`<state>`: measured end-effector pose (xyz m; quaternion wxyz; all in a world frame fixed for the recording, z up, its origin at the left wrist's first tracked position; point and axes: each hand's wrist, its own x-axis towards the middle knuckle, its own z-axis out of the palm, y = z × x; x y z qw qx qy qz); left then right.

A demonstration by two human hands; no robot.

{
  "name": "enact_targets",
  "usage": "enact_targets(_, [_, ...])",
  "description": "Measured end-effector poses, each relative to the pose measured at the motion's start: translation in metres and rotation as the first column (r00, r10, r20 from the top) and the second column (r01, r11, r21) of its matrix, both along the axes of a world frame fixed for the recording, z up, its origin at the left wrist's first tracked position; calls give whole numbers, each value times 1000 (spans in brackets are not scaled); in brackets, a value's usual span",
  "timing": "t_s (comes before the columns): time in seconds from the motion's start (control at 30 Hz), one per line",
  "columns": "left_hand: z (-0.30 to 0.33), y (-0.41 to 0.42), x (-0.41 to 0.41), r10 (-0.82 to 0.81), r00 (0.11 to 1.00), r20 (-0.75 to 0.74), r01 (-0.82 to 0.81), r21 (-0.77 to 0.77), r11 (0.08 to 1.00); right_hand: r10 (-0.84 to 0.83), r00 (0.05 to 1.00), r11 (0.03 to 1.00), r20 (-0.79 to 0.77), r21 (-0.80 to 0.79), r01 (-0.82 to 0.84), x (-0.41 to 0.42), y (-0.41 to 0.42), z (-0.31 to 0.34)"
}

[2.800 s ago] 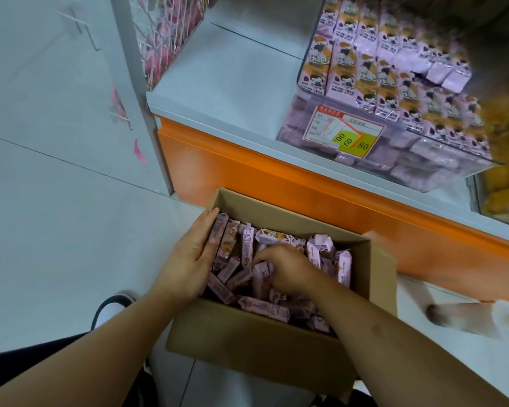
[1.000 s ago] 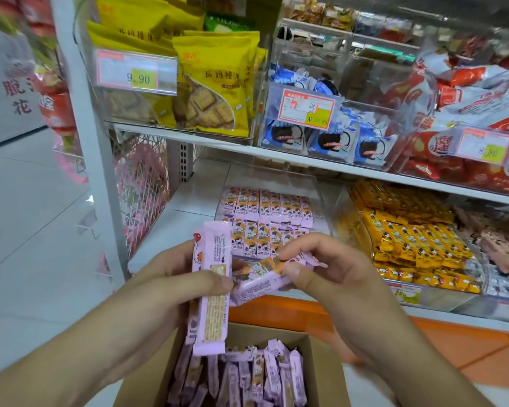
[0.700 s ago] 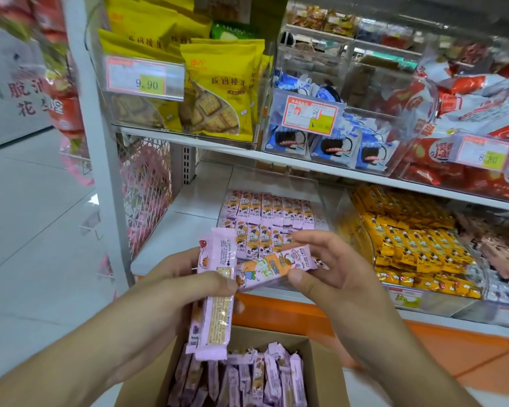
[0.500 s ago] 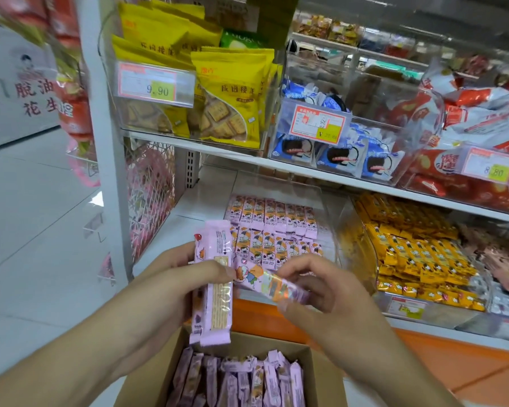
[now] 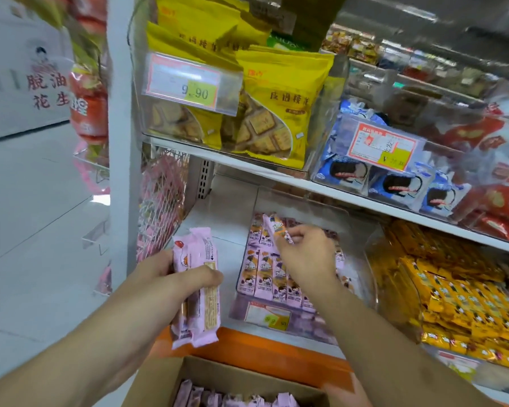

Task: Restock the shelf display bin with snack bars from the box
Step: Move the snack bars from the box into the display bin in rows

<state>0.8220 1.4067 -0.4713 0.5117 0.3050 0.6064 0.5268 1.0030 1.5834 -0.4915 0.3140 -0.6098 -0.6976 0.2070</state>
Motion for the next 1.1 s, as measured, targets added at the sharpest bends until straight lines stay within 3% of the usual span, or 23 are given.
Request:
enact_targets(0.2, [-16, 10, -11, -20, 1000, -18, 20, -18, 1000, 64, 997, 997, -37, -32, -65, -38, 59, -23])
enact_targets(0.33, [-19, 9, -13, -37, 997, -66, 36, -15, 999, 130, 991, 991, 20, -30, -129, -39, 59, -28])
enact_targets(0.47, [-15, 10, -4, -49, 997, -62, 49, -15, 999, 204, 979, 972, -19, -116, -205, -22, 46, -22])
enact_targets(0.6, [-11, 7, 9, -90, 988, -129, 92, 10, 996, 275, 927, 935, -256, -153, -320, 1, -19, 20])
enact_targets(0.73, [-3, 2, 33, -172, 931, -323, 190, 25, 981, 400, 852, 860, -337, -183, -476, 34, -100, 55])
enact_targets(0.87, [4, -10, 65, -255, 862, -437, 323, 86, 943, 296, 876, 895, -382, -209, -393, 51, -133, 48])
enact_targets(0.97, [9, -18, 81, -305, 835, -457, 387, 96, 917, 234, 880, 922, -413, -193, -335, 69, -132, 40])
enact_targets(1.1, [16, -22, 79, -356, 882, -308, 399, 90, 912, 290, 750, 833, -594, -228, -504, 100, -127, 46])
